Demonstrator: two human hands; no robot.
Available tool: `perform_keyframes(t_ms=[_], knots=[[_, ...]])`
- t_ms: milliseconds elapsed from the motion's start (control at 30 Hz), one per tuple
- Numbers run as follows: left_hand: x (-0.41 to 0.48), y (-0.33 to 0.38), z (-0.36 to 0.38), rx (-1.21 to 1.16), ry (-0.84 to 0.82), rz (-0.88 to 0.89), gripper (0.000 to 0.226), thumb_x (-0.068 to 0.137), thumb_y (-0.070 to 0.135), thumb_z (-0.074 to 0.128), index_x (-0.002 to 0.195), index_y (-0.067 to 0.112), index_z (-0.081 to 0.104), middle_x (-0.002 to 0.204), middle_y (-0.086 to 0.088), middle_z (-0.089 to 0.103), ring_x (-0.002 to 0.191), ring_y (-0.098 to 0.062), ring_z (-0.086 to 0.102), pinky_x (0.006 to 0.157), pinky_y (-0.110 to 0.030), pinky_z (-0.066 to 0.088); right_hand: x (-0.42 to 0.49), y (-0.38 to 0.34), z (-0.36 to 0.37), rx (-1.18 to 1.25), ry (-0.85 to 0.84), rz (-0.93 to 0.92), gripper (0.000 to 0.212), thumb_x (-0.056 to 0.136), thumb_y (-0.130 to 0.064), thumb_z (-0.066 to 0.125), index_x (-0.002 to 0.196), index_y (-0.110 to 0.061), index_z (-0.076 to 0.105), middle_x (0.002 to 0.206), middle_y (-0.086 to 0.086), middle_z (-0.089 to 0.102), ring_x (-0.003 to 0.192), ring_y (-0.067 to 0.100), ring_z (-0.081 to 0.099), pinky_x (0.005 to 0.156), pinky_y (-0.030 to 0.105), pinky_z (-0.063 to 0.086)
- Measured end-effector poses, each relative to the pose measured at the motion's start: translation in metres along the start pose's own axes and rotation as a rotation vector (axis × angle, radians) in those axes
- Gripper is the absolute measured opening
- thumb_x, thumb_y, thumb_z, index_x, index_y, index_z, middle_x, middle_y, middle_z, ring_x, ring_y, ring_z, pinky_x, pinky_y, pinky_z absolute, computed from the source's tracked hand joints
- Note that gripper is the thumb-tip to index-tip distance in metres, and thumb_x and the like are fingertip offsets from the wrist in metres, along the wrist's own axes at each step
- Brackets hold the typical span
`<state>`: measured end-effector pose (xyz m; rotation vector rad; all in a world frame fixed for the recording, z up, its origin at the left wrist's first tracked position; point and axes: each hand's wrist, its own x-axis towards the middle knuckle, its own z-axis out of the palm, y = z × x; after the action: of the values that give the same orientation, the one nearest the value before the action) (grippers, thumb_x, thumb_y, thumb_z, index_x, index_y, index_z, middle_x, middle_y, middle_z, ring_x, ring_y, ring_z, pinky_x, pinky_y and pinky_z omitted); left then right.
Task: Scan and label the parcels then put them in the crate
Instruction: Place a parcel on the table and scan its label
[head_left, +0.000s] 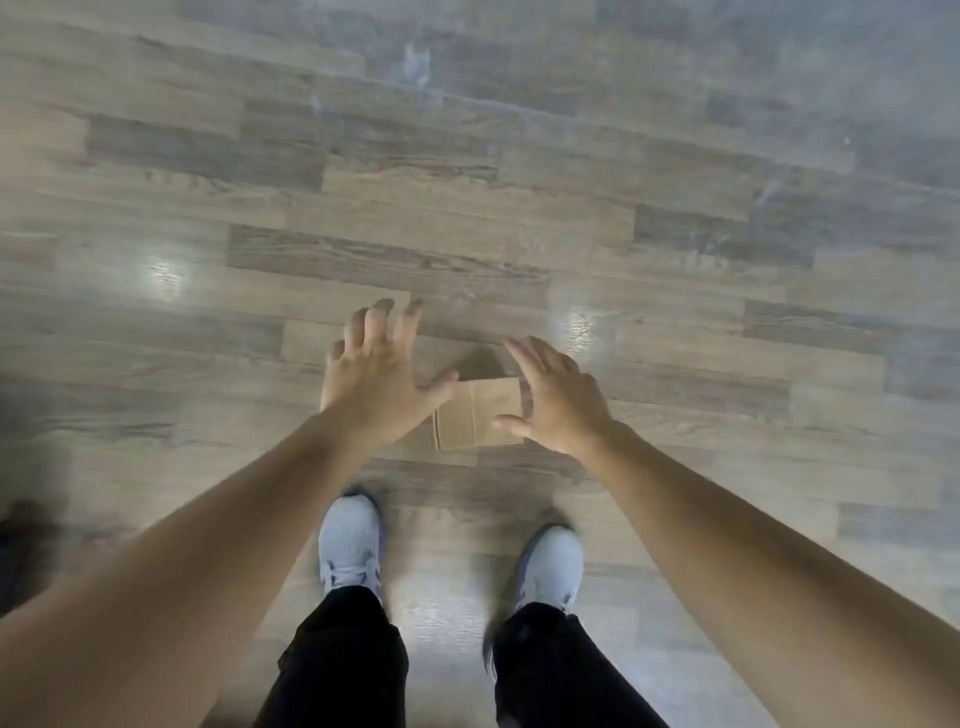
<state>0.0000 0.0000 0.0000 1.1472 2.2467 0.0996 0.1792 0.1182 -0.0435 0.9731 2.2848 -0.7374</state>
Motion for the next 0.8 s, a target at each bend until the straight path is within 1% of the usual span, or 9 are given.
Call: perform_keyframes(t_ms=[133,267,333,400,500,567,667,733,800], knots=[[0.020,-0.023,0.056,0.017,-0.025,-0.041,0.084,0.082,0.061,0.054,0.149,0.027,0.018,0.153,-0.008,0.020,0.140,-0.029,0.020,0.109,-0.047,0.030,0.040,0.012,0.062,-0.181,-0.072,-0.069,0.117,0.070,-0.069,0.072,0.154,-0.041,-0.005,0.165,0.001,-0.005,0.150,0.030,0.008,0.114,0.060,0.025],[0.027,-0.045,0.101,0.063,-0.041,0.019,0.086,0.082,0.062,0.053,0.151,0.028,0.015,0.154,-0.007,0.018,0.141,-0.028,0.019,0.111,-0.047,0.029,0.069,0.025,0.119,-0.397,-0.136,-0.140,0.129,0.064,-0.077,0.069,0.152,-0.040,-0.018,0.162,0.004,-0.017,0.149,0.035,-0.003,0.115,0.065,0.015],[0.029,-0.056,0.115,0.105,-0.052,0.054,0.087,0.081,0.063,0.053,0.151,0.029,0.012,0.155,-0.006,0.017,0.141,-0.028,0.019,0.110,-0.046,0.028,0.078,0.029,0.137,-0.474,-0.117,-0.151,0.132,0.063,-0.074,0.073,0.152,-0.038,-0.018,0.160,0.007,-0.017,0.148,0.039,-0.006,0.114,0.068,0.013],[0.032,-0.067,0.123,0.126,-0.056,0.068,0.088,0.080,0.065,0.051,0.151,0.030,0.011,0.155,-0.006,0.016,0.140,-0.029,0.020,0.109,-0.047,0.030,0.088,0.028,0.144,-0.477,-0.076,-0.141,0.129,0.065,-0.063,0.080,0.153,-0.039,-0.012,0.160,0.009,-0.012,0.147,0.041,-0.007,0.115,0.069,0.010],[0.033,-0.081,0.123,0.144,-0.067,0.050,0.090,0.078,0.069,0.045,0.151,0.029,0.010,0.155,-0.006,0.015,0.141,-0.028,0.020,0.109,-0.047,0.030,0.104,0.023,0.135,-0.471,-0.031,-0.160,0.120,0.064,-0.050,0.086,0.152,-0.042,0.005,0.155,0.010,0.009,0.145,0.040,0.007,0.114,0.069,0.012],[0.031,-0.085,0.113,0.142,-0.056,0.038,0.090,0.077,0.069,0.045,0.151,0.029,0.012,0.154,-0.006,0.017,0.141,-0.028,0.021,0.109,-0.046,0.030,0.108,0.018,0.121,-0.460,-0.019,-0.160,0.116,0.062,-0.052,0.085,0.151,-0.043,0.011,0.149,0.009,0.018,0.138,0.037,0.020,0.112,0.065,0.021],[0.022,-0.088,0.072,0.105,-0.006,0.004,0.088,0.079,0.065,0.051,0.151,0.028,0.016,0.153,-0.006,0.020,0.140,-0.028,0.022,0.108,-0.046,0.031,0.099,0.001,0.080,-0.370,0.049,-0.120,0.115,0.062,-0.062,0.081,0.152,-0.041,0.012,0.148,0.011,0.020,0.134,0.035,0.026,0.111,0.053,0.029],[0.013,-0.087,0.027,0.092,0.043,-0.021,0.087,0.079,0.064,0.053,0.150,0.028,0.017,0.153,-0.006,0.021,0.139,-0.029,0.024,0.108,-0.046,0.032,0.084,-0.020,0.036,-0.345,0.086,-0.127,0.115,0.062,-0.065,0.079,0.152,-0.039,0.012,0.149,0.012,0.021,0.134,0.034,0.026,0.111,0.048,0.028],[0.003,-0.084,-0.029,0.082,0.090,-0.054,0.087,0.080,0.064,0.055,0.150,0.029,0.016,0.153,-0.005,0.019,0.140,-0.028,0.022,0.109,-0.045,0.031,0.063,-0.045,-0.021,-0.385,0.104,-0.160,0.115,0.062,-0.069,0.075,0.153,-0.037,0.012,0.150,0.010,0.023,0.133,0.032,0.026,0.113,0.047,0.024]])
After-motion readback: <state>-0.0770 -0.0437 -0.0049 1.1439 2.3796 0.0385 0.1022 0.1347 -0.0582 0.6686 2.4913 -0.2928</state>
